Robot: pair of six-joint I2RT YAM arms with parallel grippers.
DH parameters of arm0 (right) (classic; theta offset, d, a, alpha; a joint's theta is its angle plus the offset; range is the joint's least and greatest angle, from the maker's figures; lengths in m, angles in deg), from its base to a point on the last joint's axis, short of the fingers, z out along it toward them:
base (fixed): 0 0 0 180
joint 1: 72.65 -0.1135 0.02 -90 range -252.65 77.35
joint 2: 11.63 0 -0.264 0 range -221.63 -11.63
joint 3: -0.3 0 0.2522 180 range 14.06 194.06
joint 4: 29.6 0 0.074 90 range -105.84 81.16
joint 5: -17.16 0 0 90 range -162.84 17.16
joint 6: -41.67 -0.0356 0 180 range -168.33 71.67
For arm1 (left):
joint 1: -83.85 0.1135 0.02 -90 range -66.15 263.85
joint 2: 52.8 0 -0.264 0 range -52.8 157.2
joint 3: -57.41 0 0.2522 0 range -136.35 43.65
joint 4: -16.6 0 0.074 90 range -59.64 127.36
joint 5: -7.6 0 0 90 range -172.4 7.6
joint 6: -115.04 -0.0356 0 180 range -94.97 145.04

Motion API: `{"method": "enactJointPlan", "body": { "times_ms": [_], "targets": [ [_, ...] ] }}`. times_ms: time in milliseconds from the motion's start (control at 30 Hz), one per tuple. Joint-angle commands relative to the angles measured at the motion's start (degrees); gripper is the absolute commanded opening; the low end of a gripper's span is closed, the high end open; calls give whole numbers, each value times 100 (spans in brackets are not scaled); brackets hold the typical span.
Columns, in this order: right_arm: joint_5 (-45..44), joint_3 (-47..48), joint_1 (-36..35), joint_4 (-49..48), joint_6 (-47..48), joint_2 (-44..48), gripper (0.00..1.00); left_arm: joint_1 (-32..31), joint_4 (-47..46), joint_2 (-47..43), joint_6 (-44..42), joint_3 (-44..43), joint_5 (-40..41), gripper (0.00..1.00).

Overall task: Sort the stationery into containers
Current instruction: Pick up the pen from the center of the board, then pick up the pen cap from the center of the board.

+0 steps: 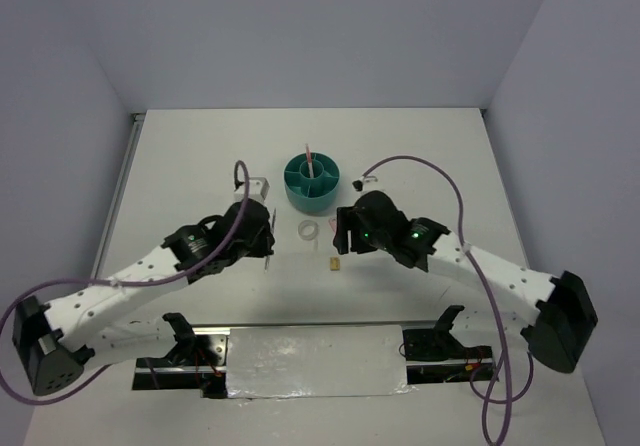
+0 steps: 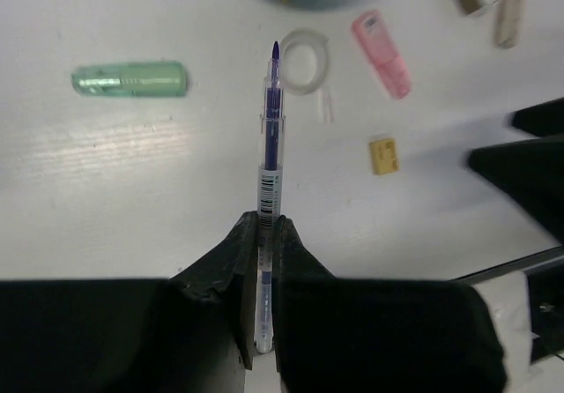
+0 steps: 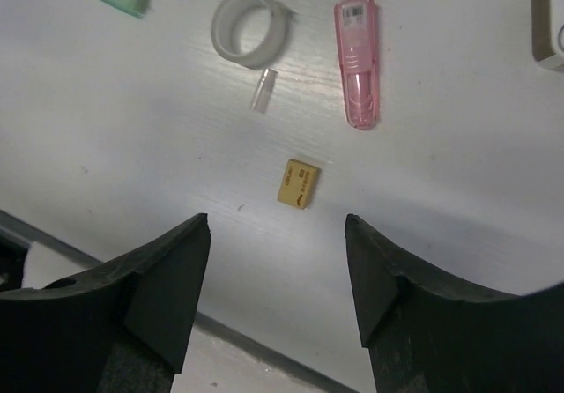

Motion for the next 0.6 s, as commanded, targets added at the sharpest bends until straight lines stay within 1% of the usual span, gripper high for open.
{"method": "enactJointPlan", "body": {
  "times_ms": [0,33,67,133,167,233,267,300,333,367,433,500,567],
  "targets": [
    [-521,521,-315,-234,-325,-731,69,-88,761,-567,-390,-593,348,0],
    [-548,731,-350,-234,-342,-1134,62,-97,919,-673,-556,-708,409,0],
    [-548,812,-377,-269,-334,-1312,57,-97,1043,-778,-688,-900,410,0],
    [-513,1022,-456,-365,-378,-1794,51,-97,1141,-1234,-1152,-1025,183,0],
    [-548,1093,-474,-374,-439,-1936,50,-106,1115,-1575,-1321,-1060,-80,0],
    [-679,1391,-509,-296,-501,-2402,49,-115,974,-1929,-1787,-921,-292,0],
    [-724,1514,-526,-243,-536,-2551,48,-115,904,-2287,-1936,-824,-363,0],
    [-785,1776,-553,-121,-545,-2883,47,-115,729,-2474,-2207,-693,-398,0],
    [-820,1910,-562,-59,-553,-3052,46,-115,623,-2667,-2306,-343,-416,0],
    [-855,2033,-562,3,-580,-3210,46,-115,500,-3008,-2341,-166,-416,0],
    [-935,2323,-562,153,-606,-3615,43,-115,219,-3274,-2289,133,-556,0],
    [-996,2447,-562,179,-641,-3870,41,-115,244,-3450,-2420,56,-854,0],
    [-1014,2526,-571,232,-676,-3994,41,-115,113,-3643,-2386,152,-751,0]
  ]
}}
